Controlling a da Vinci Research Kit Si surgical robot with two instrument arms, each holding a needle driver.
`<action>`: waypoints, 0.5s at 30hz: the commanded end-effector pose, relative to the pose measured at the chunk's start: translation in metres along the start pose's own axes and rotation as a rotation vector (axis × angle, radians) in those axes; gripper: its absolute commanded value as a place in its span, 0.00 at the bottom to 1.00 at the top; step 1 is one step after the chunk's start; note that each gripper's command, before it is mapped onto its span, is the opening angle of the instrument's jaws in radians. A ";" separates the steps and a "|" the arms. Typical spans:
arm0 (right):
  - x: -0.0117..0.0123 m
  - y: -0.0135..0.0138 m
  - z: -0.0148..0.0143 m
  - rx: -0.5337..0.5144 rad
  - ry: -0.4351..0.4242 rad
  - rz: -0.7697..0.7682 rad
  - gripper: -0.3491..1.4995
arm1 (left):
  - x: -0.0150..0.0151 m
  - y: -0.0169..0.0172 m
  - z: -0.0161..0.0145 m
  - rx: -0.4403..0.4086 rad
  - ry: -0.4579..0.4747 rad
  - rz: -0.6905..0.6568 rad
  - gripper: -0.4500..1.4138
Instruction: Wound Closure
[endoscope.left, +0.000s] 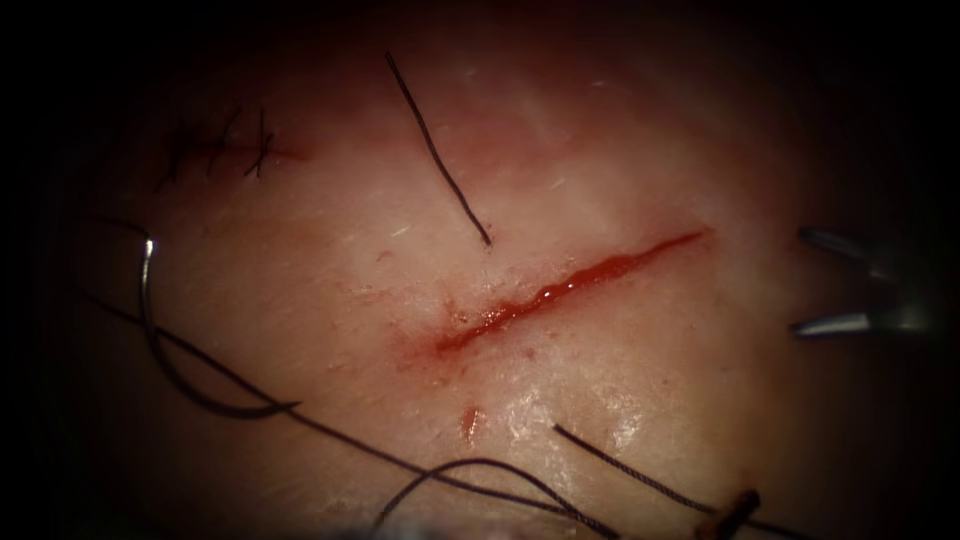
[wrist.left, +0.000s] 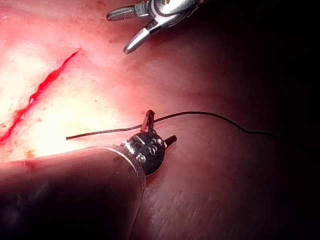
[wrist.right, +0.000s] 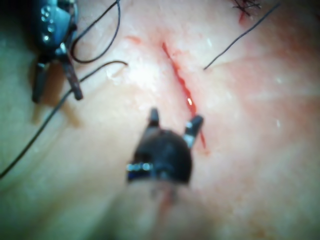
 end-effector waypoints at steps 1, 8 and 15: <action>-0.0002 -0.0009 0.0008 0.006 0.003 0.001 0.92 | -0.0002 0.0011 0.0009 -0.002 0.000 0.005 0.63; -0.0003 -0.0016 0.0013 0.018 0.008 -0.002 0.92 | 0.0003 0.0006 0.0011 0.023 -0.016 0.002 0.63; -0.0002 -0.0019 0.0017 0.027 0.012 -0.003 0.92 | 0.0005 0.0003 0.0023 0.037 -0.027 0.005 0.63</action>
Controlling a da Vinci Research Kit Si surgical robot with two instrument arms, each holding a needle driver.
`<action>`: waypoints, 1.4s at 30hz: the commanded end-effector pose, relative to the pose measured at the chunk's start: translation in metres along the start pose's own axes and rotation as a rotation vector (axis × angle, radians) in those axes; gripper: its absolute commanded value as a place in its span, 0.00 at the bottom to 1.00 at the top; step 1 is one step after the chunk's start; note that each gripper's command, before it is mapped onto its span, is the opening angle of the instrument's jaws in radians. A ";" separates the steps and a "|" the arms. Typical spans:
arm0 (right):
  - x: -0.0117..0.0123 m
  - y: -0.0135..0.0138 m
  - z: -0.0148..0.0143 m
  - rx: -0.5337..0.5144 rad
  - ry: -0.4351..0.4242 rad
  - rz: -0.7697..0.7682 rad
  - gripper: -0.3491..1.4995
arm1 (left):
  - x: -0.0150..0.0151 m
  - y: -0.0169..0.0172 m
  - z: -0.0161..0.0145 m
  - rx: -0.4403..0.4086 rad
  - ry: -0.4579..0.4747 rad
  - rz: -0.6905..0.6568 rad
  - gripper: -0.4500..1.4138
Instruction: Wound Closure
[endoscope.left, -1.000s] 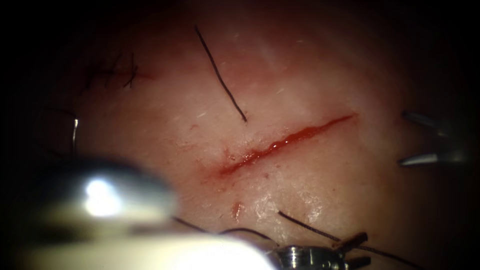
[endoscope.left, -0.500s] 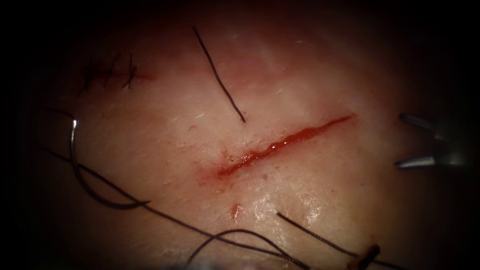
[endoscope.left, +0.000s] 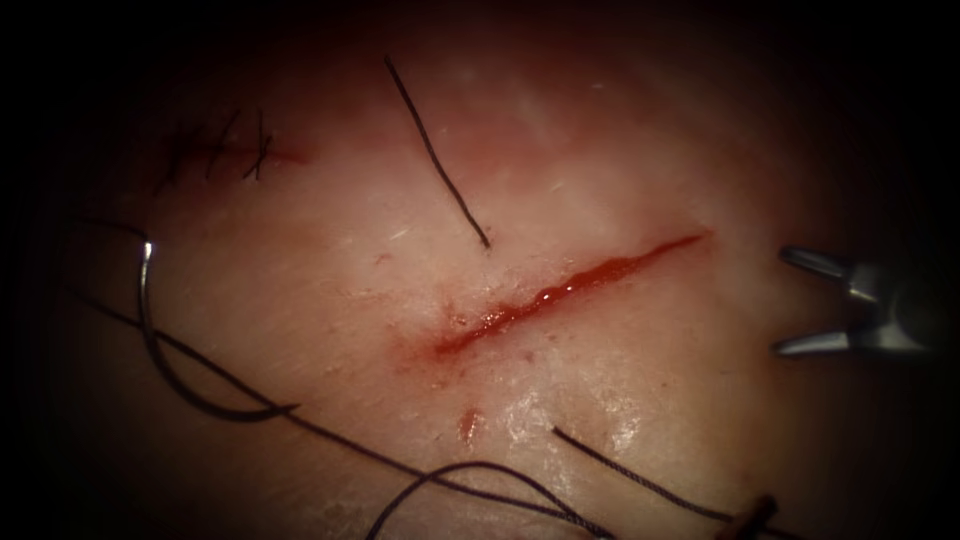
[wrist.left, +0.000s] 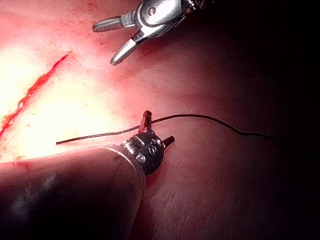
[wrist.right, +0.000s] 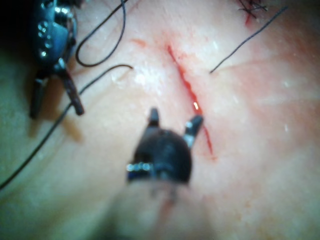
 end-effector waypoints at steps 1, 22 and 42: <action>-0.0002 -0.0007 0.0008 0.004 0.002 0.002 0.92 | -0.0003 0.0011 0.0009 -0.003 -0.001 -0.003 0.63; -0.0002 -0.0009 0.0007 0.008 0.004 0.001 0.91 | -0.0016 -0.0004 0.0009 -0.024 -0.002 0.002 0.00; 0.0003 0.0001 0.0008 -0.005 0.020 0.012 0.90 | -0.0030 -0.0044 -0.0088 -0.027 0.201 0.007 0.00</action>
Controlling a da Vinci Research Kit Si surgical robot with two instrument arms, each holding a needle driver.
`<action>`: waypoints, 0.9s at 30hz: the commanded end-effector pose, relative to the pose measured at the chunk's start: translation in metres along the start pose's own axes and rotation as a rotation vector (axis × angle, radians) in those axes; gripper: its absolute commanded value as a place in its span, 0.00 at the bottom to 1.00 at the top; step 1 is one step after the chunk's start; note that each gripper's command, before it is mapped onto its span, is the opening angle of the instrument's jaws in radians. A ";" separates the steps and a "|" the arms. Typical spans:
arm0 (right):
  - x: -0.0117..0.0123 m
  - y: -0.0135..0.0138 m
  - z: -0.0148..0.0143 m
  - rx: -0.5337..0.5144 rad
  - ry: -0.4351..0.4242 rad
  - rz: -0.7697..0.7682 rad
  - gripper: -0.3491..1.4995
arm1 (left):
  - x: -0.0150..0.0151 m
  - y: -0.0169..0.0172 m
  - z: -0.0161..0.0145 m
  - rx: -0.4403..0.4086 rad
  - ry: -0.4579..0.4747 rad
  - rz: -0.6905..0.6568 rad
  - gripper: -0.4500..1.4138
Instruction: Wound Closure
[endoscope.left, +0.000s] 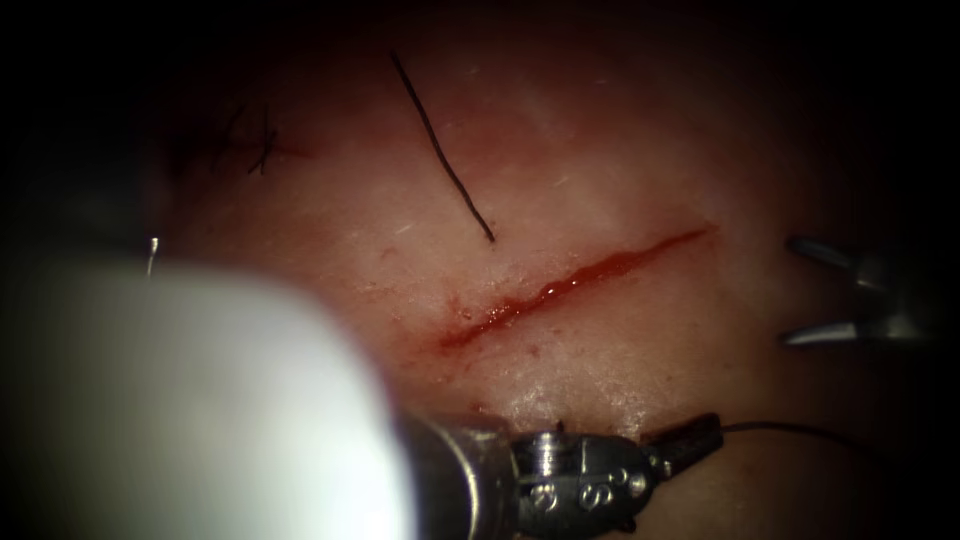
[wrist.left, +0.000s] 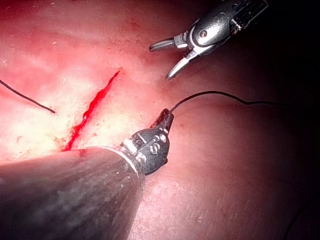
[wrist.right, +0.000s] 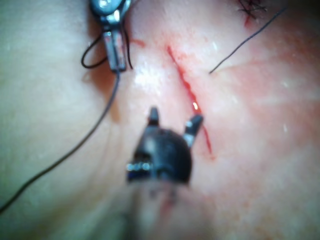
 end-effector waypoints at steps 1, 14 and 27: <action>-0.0001 -0.0006 0.0011 0.000 0.001 0.003 0.90 | -0.0004 0.0010 0.0004 -0.007 0.008 -0.001 0.00; 0.0009 -0.0008 0.0037 -0.001 0.009 0.010 0.90 | -0.0020 -0.0012 -0.0059 -0.078 0.300 0.017 0.00; 0.0020 -0.0029 0.0060 0.060 0.034 0.003 0.90 | -0.0035 -0.0022 -0.0069 -0.154 0.452 0.014 0.00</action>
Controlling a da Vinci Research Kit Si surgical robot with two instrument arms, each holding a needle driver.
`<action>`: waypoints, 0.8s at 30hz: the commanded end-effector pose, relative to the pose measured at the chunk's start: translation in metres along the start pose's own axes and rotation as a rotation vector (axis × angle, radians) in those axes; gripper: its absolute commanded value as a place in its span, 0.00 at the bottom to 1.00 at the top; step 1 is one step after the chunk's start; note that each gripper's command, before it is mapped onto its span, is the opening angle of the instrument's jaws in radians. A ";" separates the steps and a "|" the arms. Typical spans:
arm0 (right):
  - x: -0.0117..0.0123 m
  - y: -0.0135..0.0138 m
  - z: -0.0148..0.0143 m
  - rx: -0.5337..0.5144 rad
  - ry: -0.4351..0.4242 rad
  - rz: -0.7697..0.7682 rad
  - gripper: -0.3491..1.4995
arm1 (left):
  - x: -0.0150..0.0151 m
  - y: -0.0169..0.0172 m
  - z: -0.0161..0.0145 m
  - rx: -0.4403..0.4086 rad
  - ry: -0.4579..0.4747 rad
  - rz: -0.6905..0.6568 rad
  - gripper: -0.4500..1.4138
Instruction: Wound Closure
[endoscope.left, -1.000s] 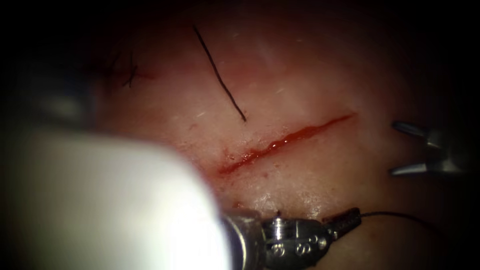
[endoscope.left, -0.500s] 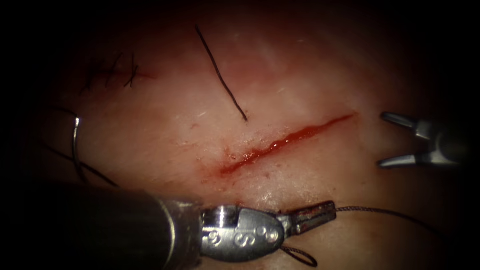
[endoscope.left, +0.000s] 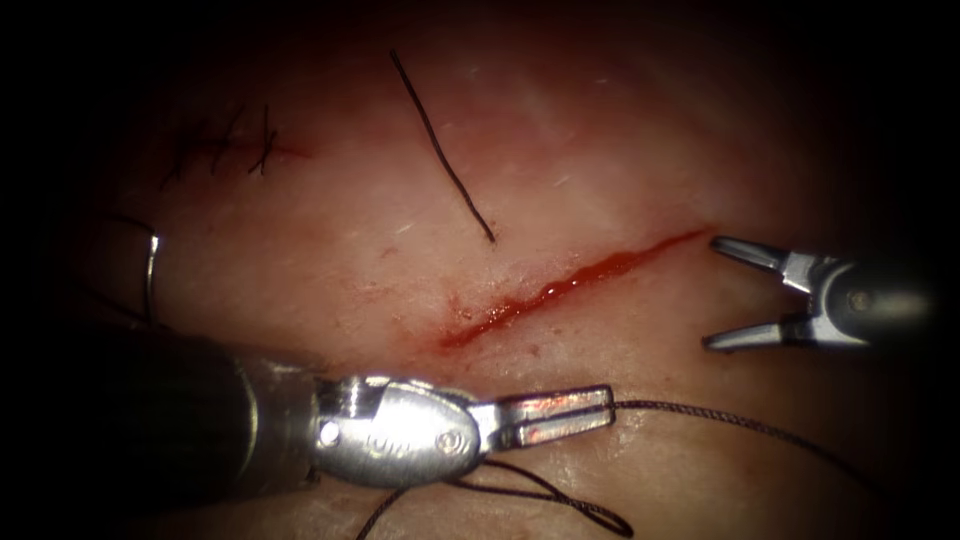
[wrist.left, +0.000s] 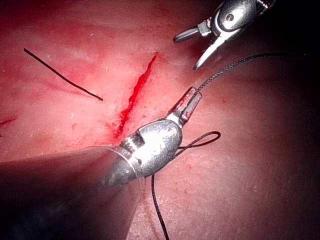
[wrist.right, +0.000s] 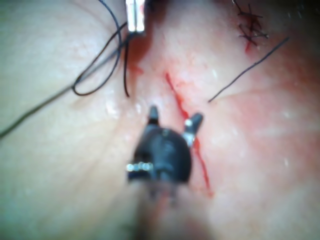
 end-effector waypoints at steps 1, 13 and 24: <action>-0.0002 -0.0013 0.0013 0.016 0.006 -0.009 0.90 | -0.0006 0.0008 0.0005 0.004 0.004 -0.009 0.00; 0.0002 -0.0054 0.0066 0.100 0.022 -0.016 0.87 | -0.0009 -0.0011 -0.0026 0.092 0.073 -0.025 0.00; -0.0003 -0.0052 0.0121 0.079 0.015 0.002 0.77 | -0.0011 -0.0014 -0.0024 0.123 0.161 -0.096 0.00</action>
